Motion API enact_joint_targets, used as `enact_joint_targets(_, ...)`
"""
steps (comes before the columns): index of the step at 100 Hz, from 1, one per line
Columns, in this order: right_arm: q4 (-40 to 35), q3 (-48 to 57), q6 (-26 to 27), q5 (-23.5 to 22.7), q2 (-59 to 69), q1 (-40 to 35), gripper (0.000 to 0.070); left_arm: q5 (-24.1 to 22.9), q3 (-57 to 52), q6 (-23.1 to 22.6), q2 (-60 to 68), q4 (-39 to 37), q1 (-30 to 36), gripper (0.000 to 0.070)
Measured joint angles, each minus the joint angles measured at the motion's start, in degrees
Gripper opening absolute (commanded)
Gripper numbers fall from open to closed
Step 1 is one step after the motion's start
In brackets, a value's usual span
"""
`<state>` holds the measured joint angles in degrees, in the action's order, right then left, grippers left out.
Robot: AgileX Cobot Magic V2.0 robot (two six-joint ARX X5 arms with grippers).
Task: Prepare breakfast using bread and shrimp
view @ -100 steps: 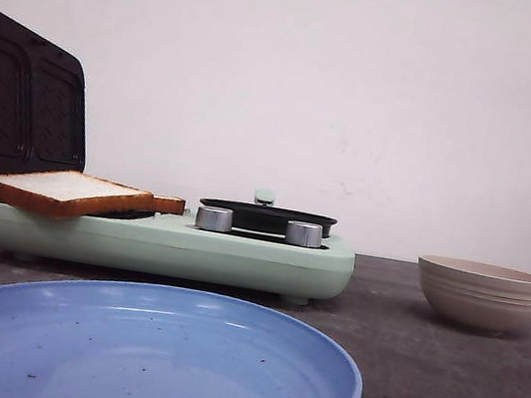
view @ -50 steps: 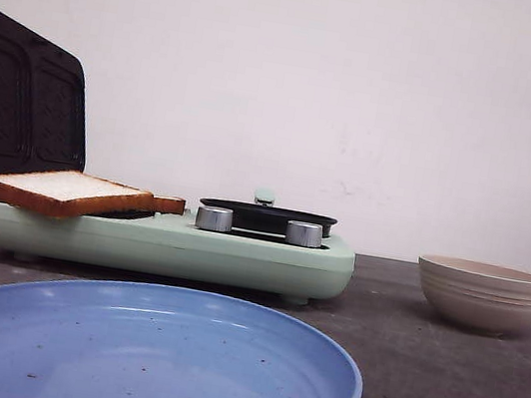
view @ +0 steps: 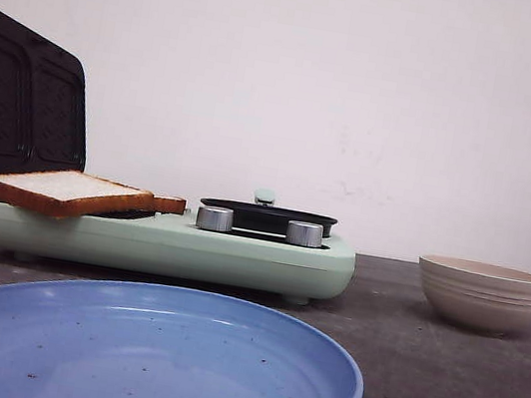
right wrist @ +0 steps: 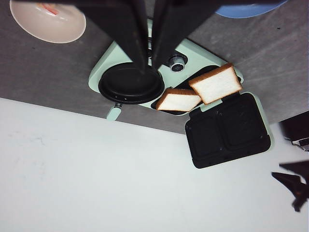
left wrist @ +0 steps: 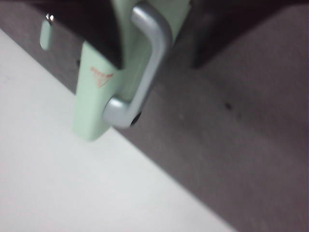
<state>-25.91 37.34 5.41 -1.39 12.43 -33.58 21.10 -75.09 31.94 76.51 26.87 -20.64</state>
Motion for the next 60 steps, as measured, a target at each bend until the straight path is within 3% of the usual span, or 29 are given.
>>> enact_joint_targets(34, 0.0, 0.0, 3.3, 0.0, 0.0, 0.0, 0.0002, 12.1, 0.0, 4.1, 9.4, -0.3, -0.7, 0.0474)
enact_joint_targets(60, 0.0, 0.0, 5.0, 0.1, 0.0, 0.0, 0.0002, 14.8, 0.0, 5.1, 12.7, -0.5, -0.8, 0.0468)
